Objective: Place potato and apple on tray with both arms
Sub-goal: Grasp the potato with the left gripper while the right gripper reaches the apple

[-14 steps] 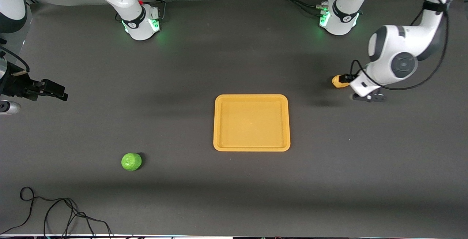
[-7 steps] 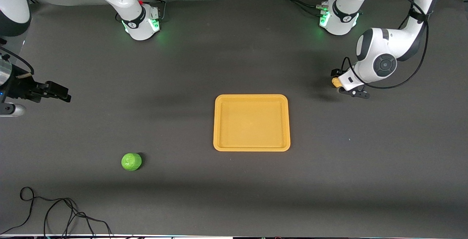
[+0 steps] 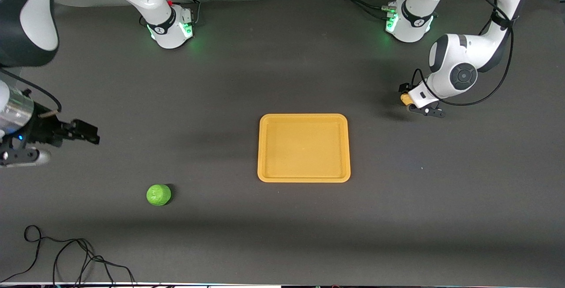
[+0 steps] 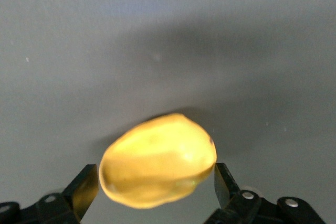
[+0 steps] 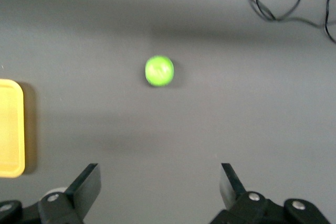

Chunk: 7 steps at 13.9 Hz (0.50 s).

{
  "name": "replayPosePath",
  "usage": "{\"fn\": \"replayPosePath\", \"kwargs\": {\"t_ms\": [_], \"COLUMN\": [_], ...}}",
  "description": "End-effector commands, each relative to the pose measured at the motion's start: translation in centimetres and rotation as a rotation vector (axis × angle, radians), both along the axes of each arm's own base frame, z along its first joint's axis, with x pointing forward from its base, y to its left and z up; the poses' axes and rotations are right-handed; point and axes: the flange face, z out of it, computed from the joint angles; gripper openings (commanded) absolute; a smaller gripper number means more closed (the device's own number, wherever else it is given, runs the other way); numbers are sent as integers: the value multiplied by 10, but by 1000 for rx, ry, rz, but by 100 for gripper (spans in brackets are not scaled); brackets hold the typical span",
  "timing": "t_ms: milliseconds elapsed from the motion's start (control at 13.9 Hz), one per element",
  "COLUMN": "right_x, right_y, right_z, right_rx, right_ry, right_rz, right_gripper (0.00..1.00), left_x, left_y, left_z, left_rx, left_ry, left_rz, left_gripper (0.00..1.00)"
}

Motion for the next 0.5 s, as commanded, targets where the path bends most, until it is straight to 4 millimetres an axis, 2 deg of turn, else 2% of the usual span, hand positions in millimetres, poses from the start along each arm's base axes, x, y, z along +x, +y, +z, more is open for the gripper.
{"fn": "replayPosePath", "kwargs": {"t_ms": [0, 216, 288, 360, 432], "right_x": [34, 39, 43, 50, 60], "right_y": [11, 14, 14, 16, 17], "right_z": [-3, -18, -30, -53, -74], "right_rx": [20, 34, 36, 42, 42], "right_ry": [-26, -5, 10, 40, 37], "right_rz": [18, 19, 17, 17, 16], "right_gripper": [100, 100, 100, 100, 100], "left_x": [-4, -4, -4, -4, -3], "left_y": [0, -1, 1, 0, -2], "left_z": [-14, -13, -11, -9, -7], "left_rx": [-14, -11, -10, -8, -5], "left_ry": [-17, -10, -8, -12, -16], "left_rz": [-8, -8, -5, -3, 5], "left_gripper": [91, 44, 23, 7, 0]}}
